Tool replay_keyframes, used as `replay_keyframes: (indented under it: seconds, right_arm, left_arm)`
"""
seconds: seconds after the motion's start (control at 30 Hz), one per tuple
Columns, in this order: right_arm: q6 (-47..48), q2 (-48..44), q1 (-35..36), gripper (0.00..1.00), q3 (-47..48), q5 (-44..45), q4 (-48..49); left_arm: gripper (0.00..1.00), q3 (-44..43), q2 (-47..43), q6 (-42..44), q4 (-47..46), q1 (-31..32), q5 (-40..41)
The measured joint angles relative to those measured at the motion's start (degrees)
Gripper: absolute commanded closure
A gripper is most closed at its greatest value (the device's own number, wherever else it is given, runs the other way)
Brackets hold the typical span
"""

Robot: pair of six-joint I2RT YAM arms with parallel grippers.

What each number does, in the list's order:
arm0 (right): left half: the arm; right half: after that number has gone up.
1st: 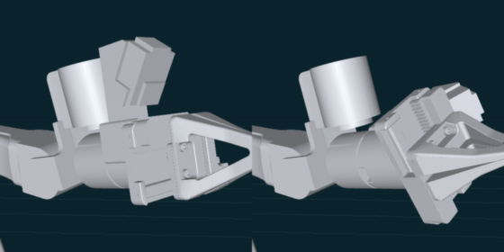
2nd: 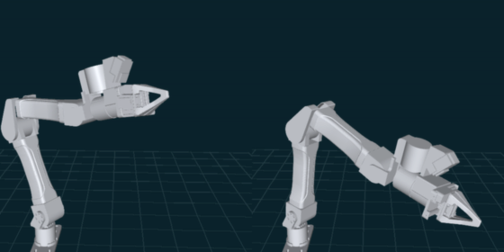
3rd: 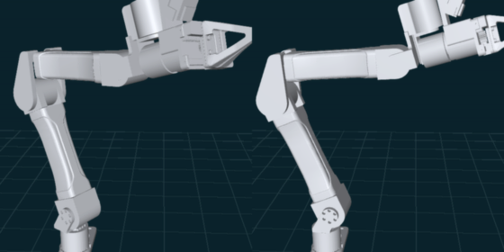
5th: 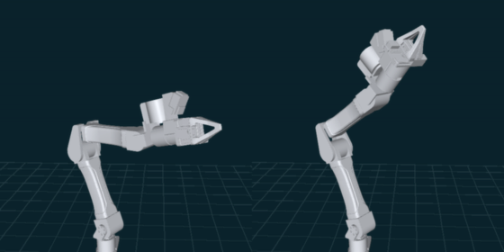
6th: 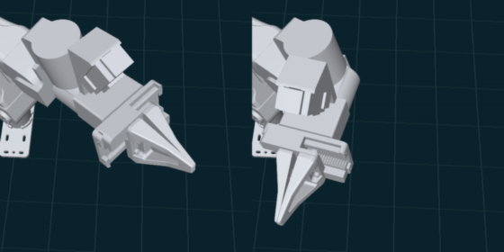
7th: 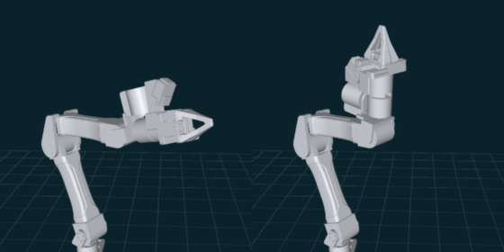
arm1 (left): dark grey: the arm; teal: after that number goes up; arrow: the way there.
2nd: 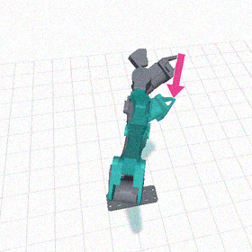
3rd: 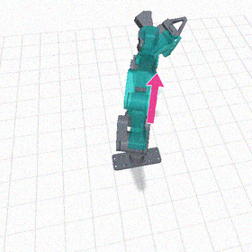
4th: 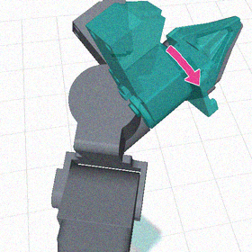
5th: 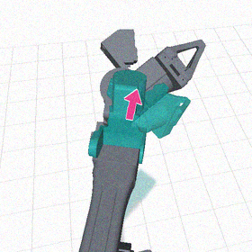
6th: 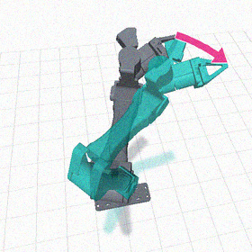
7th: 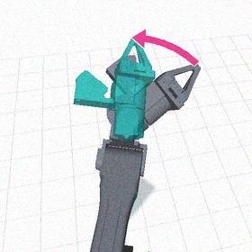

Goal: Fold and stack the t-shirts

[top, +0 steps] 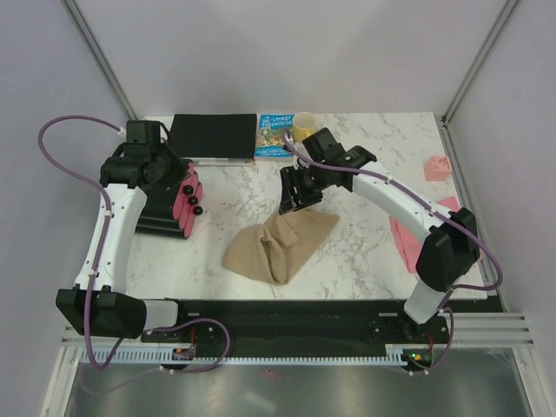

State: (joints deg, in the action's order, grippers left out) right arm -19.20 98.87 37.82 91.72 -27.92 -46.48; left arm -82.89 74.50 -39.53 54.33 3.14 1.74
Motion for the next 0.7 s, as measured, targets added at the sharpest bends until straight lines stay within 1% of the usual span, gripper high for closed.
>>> replay_keyframes:
  seconds: [0.13,0.2,0.37,0.43,0.7]
  right_arm:
    - [0.42,-0.39,-2.45,0.44,-4.79,5.88,0.63]
    - [1.38,0.79,-3.15,0.44,-5.11,8.11,0.63]
    - [3.72,7.19,-3.56,0.43,-3.5,14.6,2.8]
    - [4.28,9.75,-3.69,0.41,-2.4,16.7,3.3]
    - [5.6,17.94,-5.79,0.41,4.26,22.49,5.97]
  left_arm:
    - [0.98,0.0,0.17,0.44,0.0,0.0,-0.5]
    - [0.98,0.0,0.17,0.76,0.02,0.0,-0.61]
    - [0.98,0.0,0.2,1.79,0.0,0.0,-0.81]
    - [0.98,0.0,0.2,2.1,0.0,0.0,-0.81]
    - [0.98,1.18,0.2,2.78,0.0,0.0,-1.05]
